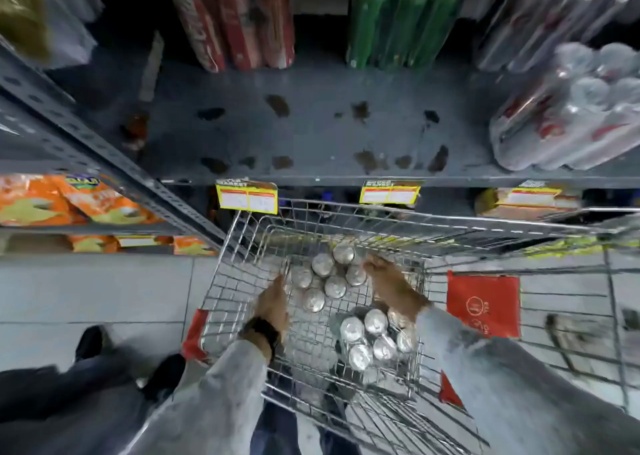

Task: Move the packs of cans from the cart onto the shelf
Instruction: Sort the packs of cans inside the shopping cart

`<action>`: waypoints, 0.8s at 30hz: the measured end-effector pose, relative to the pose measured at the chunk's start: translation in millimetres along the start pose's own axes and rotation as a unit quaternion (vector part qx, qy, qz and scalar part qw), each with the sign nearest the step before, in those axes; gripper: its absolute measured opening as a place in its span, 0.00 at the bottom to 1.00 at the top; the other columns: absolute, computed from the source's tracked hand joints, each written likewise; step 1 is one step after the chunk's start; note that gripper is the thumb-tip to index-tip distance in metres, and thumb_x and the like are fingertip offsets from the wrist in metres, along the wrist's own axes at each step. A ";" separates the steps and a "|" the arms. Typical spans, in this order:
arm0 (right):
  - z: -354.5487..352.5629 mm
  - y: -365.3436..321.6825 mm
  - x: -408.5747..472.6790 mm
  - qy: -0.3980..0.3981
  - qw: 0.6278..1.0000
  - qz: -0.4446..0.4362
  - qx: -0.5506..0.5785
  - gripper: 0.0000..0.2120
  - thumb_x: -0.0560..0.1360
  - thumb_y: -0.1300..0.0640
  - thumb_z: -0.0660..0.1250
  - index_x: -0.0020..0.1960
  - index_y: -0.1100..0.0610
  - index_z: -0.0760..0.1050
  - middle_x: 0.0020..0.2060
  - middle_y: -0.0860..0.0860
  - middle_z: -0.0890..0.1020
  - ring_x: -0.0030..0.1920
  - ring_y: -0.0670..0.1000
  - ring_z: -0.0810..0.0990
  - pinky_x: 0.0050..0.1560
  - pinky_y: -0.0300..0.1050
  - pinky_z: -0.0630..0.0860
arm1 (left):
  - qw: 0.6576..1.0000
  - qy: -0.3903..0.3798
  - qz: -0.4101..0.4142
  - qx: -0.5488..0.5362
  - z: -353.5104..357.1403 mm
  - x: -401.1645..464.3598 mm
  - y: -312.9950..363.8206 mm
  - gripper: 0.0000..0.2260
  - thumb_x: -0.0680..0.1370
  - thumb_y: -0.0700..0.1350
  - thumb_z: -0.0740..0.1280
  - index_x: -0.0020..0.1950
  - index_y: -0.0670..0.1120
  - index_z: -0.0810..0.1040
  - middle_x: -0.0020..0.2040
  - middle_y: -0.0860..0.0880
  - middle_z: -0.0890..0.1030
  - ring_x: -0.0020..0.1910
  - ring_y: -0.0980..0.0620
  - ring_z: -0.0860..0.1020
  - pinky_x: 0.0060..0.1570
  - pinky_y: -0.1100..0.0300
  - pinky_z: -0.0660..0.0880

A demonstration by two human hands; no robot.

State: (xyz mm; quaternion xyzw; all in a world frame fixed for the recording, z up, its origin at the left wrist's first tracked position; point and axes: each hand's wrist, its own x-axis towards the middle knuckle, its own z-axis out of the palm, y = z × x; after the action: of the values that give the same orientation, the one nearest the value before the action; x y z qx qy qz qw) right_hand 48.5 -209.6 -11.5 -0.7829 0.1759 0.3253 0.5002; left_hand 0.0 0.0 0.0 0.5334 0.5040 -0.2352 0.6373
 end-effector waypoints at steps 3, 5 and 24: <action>8.7 -7.3 27.0 0.041 0.995 0.079 0.039 0.18 0.85 0.53 0.57 0.67 0.62 0.76 0.56 0.57 0.83 0.51 0.59 0.82 0.53 0.47 0.77 | 1.000 -0.023 -0.021 0.003 5.0 21.4 -8.2 0.26 0.81 0.61 0.57 0.71 0.44 0.71 0.60 0.41 0.78 0.34 0.52 0.71 0.40 0.58 0.72; 12.0 -10.9 40.4 0.039 0.990 0.113 0.076 0.16 0.84 0.52 0.60 0.62 0.61 0.79 0.60 0.53 0.80 0.53 0.55 0.79 0.55 0.45 0.73 | 0.997 -0.060 -0.048 0.002 9.6 27.5 -14.5 0.21 0.82 0.59 0.56 0.58 0.44 0.77 0.50 0.45 0.76 0.42 0.50 0.72 0.43 0.58 0.70; -11.9 -98.0 -148.7 0.048 0.982 0.094 0.154 0.10 0.83 0.54 0.60 0.48 0.52 0.80 0.50 0.57 0.85 0.51 0.58 0.81 0.68 0.62 0.73 | 0.995 -0.070 0.061 0.025 -52.4 -148.1 47.5 0.12 0.83 0.40 0.57 0.50 0.43 0.79 0.50 0.45 0.81 0.50 0.47 0.77 0.50 0.60 0.74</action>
State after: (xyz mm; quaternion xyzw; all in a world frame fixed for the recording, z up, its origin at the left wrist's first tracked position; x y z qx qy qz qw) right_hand 3.4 -184.8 159.4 -0.6909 0.3209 0.3019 0.5731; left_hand -37.2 28.0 157.4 0.5609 0.4184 -0.2452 0.6710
